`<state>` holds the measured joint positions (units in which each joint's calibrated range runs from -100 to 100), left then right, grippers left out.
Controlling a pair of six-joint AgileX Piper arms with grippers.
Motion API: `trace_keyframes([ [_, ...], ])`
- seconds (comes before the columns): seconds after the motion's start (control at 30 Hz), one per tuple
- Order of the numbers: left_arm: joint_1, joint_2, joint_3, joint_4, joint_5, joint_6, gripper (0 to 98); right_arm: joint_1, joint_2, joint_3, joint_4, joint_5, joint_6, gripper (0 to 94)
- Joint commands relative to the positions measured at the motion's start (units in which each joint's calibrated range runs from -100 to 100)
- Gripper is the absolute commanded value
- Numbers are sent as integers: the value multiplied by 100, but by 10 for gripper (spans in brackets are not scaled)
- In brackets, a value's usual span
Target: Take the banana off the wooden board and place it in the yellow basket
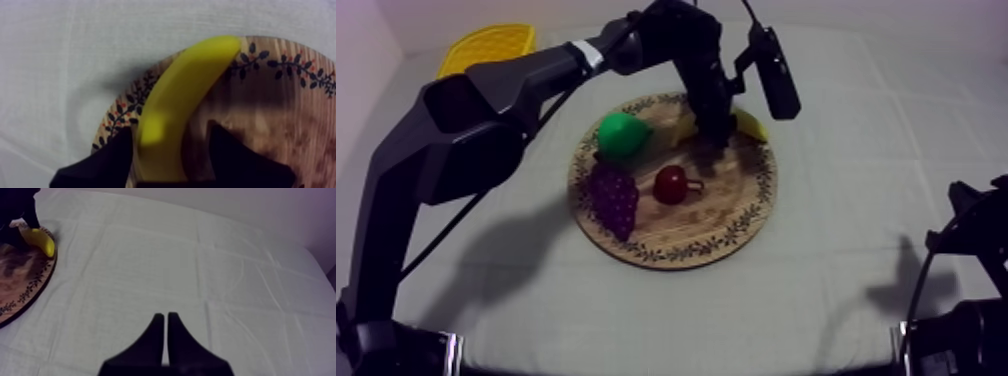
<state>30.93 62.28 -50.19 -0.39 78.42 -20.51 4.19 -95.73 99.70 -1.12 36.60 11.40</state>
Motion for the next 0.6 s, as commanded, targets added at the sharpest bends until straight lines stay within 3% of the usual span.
trace_keyframes([
  [0.0,0,10,-7,-13,-16,22,573,2,-2,-3,-3,1,0,3],
  [0.37,-52,261,-276,-88,84,172,525,2,-2,-3,-3,1,0,3],
  [0.57,-77,372,-420,-118,167,222,355,2,-2,-3,-3,1,0,3],
])
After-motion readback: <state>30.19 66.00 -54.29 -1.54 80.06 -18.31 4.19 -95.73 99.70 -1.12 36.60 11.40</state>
